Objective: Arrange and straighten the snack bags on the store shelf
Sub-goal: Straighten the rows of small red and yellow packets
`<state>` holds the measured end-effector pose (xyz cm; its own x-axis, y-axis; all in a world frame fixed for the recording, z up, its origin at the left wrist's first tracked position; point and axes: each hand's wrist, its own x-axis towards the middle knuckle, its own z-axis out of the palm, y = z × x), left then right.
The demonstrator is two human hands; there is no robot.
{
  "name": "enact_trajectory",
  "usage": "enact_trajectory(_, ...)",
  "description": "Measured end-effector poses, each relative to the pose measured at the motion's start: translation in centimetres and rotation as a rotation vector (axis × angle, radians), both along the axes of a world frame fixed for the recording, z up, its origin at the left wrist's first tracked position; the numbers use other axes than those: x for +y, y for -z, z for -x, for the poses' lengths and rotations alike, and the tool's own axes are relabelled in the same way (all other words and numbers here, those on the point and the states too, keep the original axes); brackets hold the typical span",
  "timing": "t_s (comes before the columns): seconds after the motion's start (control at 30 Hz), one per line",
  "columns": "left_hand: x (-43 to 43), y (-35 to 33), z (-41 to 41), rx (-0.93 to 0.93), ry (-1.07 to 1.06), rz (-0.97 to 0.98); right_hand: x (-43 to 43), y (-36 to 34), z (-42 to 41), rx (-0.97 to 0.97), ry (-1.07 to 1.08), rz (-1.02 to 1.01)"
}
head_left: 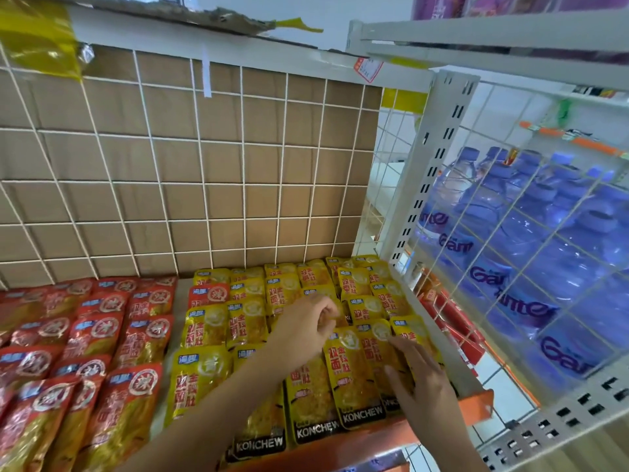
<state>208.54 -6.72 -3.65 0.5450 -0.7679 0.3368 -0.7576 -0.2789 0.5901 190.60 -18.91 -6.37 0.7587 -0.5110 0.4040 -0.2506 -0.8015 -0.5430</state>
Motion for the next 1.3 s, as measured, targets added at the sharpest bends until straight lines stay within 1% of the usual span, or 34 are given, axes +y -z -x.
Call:
enact_trajectory(0.13, 3.2, -0.7, -3.3, -0.013, -0.098, 0.032, 0.5, 0.3, -1.2, -0.025, -0.038, -0.015)
enact_trajectory(0.2, 5.1, -0.9, -5.6, 0.006, -0.187, 0.017, 0.9, 0.6, -2.2, -0.039, -0.046, 0.009)
enact_trajectory(0.3, 7.9, -0.7, -9.2, 0.09, -0.375, -0.064, 1.7, 1.2, -3.7, -0.036, -0.053, 0.038)
enact_trajectory(0.37, 9.7, 0.0, -11.2, 0.118, -0.445, -0.149, 2.3, 1.5, -4.5, -0.035, -0.04, 0.11)
enact_trajectory(0.43, 10.9, 0.8, -12.3, 0.126, -0.483, -0.178, 2.9, 1.6, -5.2, 0.004, -0.01, 0.197)
enact_trajectory(0.5, 11.5, 1.5, -12.8, 0.093, -0.503, -0.228, 3.4, 1.6, -5.7, 0.044, 0.011, 0.239)
enact_trajectory(0.6, 11.4, 1.7, -12.9, 0.074, -0.505, -0.327, 3.6, 1.7, -5.9, 0.082, 0.029, 0.272)
enact_trajectory(0.7, 11.2, 1.2, -13.4, 0.107, -0.493, -0.368, 3.6, 1.7, -5.9, 0.11, 0.034, 0.283)
enact_trajectory(0.77, 11.0, 1.0, -13.7, 0.148, -0.5, -0.342, 3.6, 1.8, -6.0, 0.13, 0.038, 0.289)
enact_trajectory(0.9, 10.4, 0.7, -13.7, 0.22, -0.517, -0.213, 3.9, 1.4, -5.9, 0.167, 0.037, 0.311)
enact_trajectory(0.97, 10.2, 0.5, -13.6, 0.213, -0.501, -0.15, 4.1, 1.3, -5.8, 0.187, 0.043, 0.306)
enact_trajectory(1.1, 9.7, -0.6, -13.6, 0.192, -0.513, 0.038, 4.2, 0.8, -5.7, 0.226, 0.035, 0.263)
enact_trajectory(1.3, 9.2, -3.3, -13.2, 0.163, -0.522, 0.259, 4.3, 0.3, -5.7, 0.203, 0.017, 0.212)
